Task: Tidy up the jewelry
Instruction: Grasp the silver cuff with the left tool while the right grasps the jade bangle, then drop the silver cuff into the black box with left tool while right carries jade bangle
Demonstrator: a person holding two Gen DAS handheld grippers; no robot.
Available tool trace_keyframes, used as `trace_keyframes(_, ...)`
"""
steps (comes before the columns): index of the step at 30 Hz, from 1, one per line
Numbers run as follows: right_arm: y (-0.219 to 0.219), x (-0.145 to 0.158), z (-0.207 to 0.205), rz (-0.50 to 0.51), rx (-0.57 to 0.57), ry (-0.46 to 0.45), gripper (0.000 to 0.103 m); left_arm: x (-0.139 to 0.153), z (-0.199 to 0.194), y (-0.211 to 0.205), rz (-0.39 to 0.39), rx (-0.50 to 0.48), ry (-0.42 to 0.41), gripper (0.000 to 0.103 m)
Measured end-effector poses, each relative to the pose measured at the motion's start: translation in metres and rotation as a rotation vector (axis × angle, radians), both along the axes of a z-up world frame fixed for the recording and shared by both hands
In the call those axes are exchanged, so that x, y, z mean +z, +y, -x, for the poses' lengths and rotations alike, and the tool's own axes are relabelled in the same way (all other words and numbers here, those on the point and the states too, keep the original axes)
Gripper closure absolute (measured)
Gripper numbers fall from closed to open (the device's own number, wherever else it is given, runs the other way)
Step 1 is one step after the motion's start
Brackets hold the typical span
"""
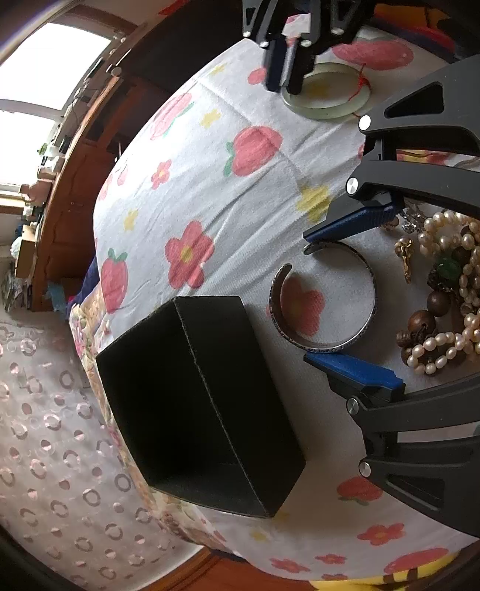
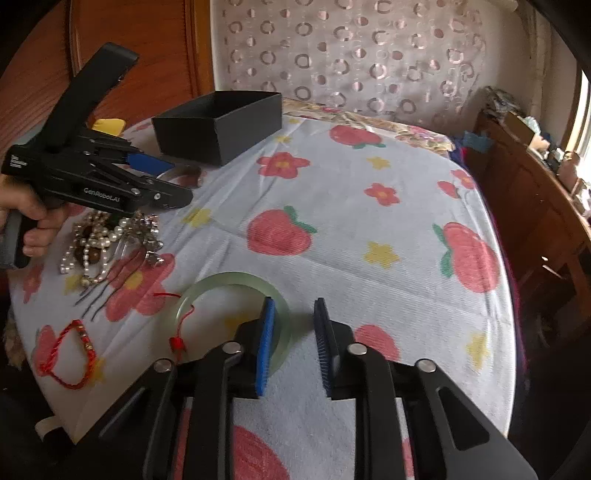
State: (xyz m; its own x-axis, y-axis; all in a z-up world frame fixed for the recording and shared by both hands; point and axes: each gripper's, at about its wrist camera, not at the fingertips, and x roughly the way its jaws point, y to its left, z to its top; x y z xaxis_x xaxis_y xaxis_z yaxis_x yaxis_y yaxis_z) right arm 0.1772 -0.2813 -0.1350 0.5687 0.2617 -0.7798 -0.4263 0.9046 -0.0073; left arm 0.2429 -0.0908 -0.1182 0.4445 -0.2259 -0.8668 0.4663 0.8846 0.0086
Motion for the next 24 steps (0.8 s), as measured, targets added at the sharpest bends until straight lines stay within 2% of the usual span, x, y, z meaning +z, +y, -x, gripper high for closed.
trace_keyframes(7, 0.006, 0.002, 0.005, 0.001, 0.004, -0.037, 0.095, 0.007, 0.007, 0.010, 0.040, 0.018, -0.030, 0.046)
trace_keyframes(14, 0.013, 0.027, 0.003, -0.026, 0.018, -0.096, 0.095, 0.046, 0.020, 0.025, 0.118, 0.031, -0.127, 0.046)
trace_keyframes(20, 0.023, 0.051, -0.021, -0.032, 0.035, -0.137, 0.095, 0.080, 0.000, 0.040, 0.167, 0.056, -0.200, 0.046)
trace_keyframes(24, 0.032, 0.067, -0.047, -0.037, 0.040, -0.163, 0.095, 0.086, -0.026, 0.047, 0.173, 0.089, -0.214, 0.046)
